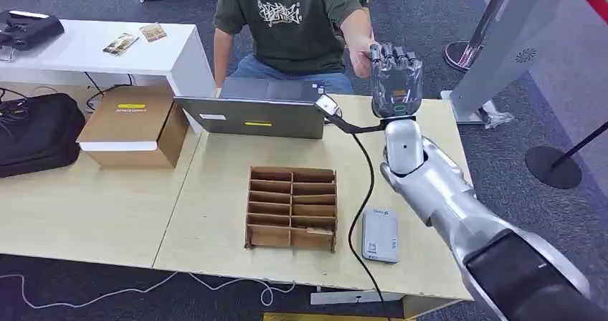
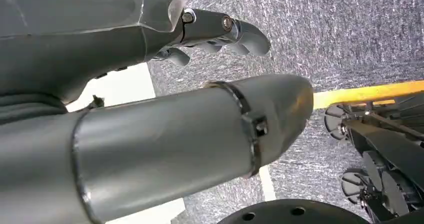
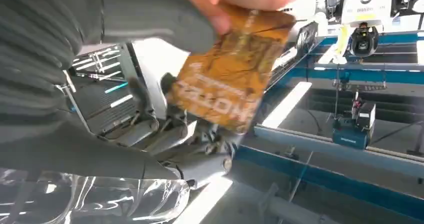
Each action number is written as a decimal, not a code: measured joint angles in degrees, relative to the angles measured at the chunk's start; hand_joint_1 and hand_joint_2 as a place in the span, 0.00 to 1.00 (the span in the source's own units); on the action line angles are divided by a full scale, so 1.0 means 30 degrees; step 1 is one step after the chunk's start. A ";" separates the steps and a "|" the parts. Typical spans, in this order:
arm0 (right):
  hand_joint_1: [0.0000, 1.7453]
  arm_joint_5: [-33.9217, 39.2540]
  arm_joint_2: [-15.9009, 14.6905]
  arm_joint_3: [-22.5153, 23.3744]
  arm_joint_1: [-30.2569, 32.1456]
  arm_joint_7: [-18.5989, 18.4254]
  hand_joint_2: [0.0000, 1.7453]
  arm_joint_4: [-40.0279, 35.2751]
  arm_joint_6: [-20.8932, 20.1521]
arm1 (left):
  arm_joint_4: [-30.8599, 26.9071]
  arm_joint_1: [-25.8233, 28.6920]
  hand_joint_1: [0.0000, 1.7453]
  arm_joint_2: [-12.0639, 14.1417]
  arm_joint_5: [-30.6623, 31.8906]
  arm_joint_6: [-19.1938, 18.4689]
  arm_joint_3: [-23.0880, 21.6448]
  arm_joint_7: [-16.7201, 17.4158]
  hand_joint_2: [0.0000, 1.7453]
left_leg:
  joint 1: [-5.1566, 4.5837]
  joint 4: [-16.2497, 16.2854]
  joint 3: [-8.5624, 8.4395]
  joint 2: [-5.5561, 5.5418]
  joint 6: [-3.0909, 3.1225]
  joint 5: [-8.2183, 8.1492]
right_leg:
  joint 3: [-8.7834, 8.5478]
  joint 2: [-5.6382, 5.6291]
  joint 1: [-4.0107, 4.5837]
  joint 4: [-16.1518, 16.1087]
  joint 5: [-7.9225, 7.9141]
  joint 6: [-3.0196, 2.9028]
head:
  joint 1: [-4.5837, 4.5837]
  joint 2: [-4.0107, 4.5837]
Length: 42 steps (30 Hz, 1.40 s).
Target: Pass the card to the sensor for recognition and then transmit it.
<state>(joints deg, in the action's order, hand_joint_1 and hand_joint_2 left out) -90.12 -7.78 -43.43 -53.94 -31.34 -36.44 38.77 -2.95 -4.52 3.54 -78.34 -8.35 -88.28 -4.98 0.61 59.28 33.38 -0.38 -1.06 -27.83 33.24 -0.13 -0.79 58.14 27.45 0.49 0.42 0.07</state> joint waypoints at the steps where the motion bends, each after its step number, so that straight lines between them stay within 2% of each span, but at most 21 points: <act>1: 0.00 0.0000 0.0007 0.0044 -0.0003 0.0014 1.00 0.0015 0.0000 | 0.0000 -0.0001 0.00 0.0000 0.0000 0.0007 0.0001 0.0000 0.00 | 0.0000 0.0000 0.0000 0.0000 0.0000 0.0000 | -0.0002 0.0000 0.0000 0.0001 -0.0001 0.0000 | 0.0000 0.0000; 11: 0.00 0.0000 0.0160 0.0233 -0.0005 -0.0226 1.00 0.0073 0.0007 | 0.0000 0.0003 0.00 -0.0007 -0.0066 0.0044 0.0000 0.0000 0.00 | 0.0001 0.0000 -0.0003 0.0001 0.0000 0.0001 | -0.0001 -0.0001 0.0000 0.0001 -0.0003 -0.0002 | 0.0000 0.0000; 15: 0.00 0.0007 0.0211 0.0429 -0.0002 0.0125 1.00 0.0102 0.0007 | 0.0000 0.0001 0.00 -0.0015 -0.0160 0.0044 0.0001 0.0000 0.00 | 0.0001 0.0000 -0.0003 0.0002 0.0000 0.0000 | -0.0001 -0.0002 0.0000 0.0001 -0.0003 -0.0002 | 0.0000 0.0000; 21: 0.00 0.0306 0.0517 0.2019 0.0406 0.1137 1.00 -0.0562 0.0007 | 0.0000 0.0002 0.00 -0.0036 -0.0480 0.0051 0.0000 0.0000 0.00 | 0.0001 0.0000 -0.0004 -0.0001 0.0000 0.0000 | -0.0001 0.0001 0.0001 0.0000 -0.0002 -0.0002 | 0.0000 0.0000; 25: 0.00 0.0043 0.0809 0.4308 0.2186 0.2288 1.00 -0.2727 0.0015 | 0.0000 0.0036 0.00 -0.0087 -0.0831 0.0036 -0.0007 -0.0007 0.00 | 0.0006 -0.0001 -0.0001 -0.0005 0.0000 -0.0001 | -0.0003 0.0006 0.0007 -0.0003 0.0000 -0.0001 | 0.0000 0.0000; 29: 0.00 0.0000 0.0954 0.5990 0.4051 0.2645 1.00 -0.4884 0.0015 | 0.0000 0.0100 0.00 -0.0102 -0.1232 -0.0132 0.0001 -0.0051 0.00 | 0.0008 -0.0002 0.0004 -0.0034 0.0000 -0.0002 | -0.0003 0.0028 0.0009 -0.0009 0.0006 0.0000 | 0.0000 0.0000; 33: 0.00 0.0000 0.0721 0.6403 0.6139 0.1164 1.00 -0.7339 0.0015 | 0.0000 0.0205 0.00 -0.0124 -0.1632 -0.0255 0.0030 -0.0066 0.00 | 0.0004 -0.0002 0.0002 -0.0021 0.0000 -0.0005 | 0.0010 0.0015 0.0006 -0.0012 0.0007 0.0000 | 0.0007 0.0000; 38: 0.00 0.0000 -0.0924 0.5138 0.8074 -0.1789 1.00 -1.0058 0.0015 | 0.0007 0.0347 0.00 -0.0160 -0.1901 -0.0481 0.0037 -0.0131 0.00 | 0.0004 -0.0002 0.0008 -0.0035 0.0001 -0.0005 | 0.0008 0.0024 0.0005 -0.0016 0.0007 0.0001 | 0.0007 0.0000; 42: 0.00 -0.0007 -0.2238 0.4305 0.9680 -0.2747 1.00 -1.2016 -0.0321 | 0.0007 0.0424 0.00 -0.0175 -0.2099 -0.0525 0.0044 -0.0182 0.00 | 0.0004 -0.0002 0.0011 -0.0041 0.0003 -0.0007 | 0.0010 0.0027 0.0005 -0.0017 0.0008 0.0002 | 0.0000 0.0000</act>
<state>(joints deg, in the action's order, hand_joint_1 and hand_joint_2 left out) -90.14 -14.49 -30.51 -24.90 -39.58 -72.48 37.81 -2.93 -3.25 3.02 -84.63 -9.92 -88.15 -5.53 0.62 59.28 33.41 -0.50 -1.05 -27.85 33.27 -0.05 -0.77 58.09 27.47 0.49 0.42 0.07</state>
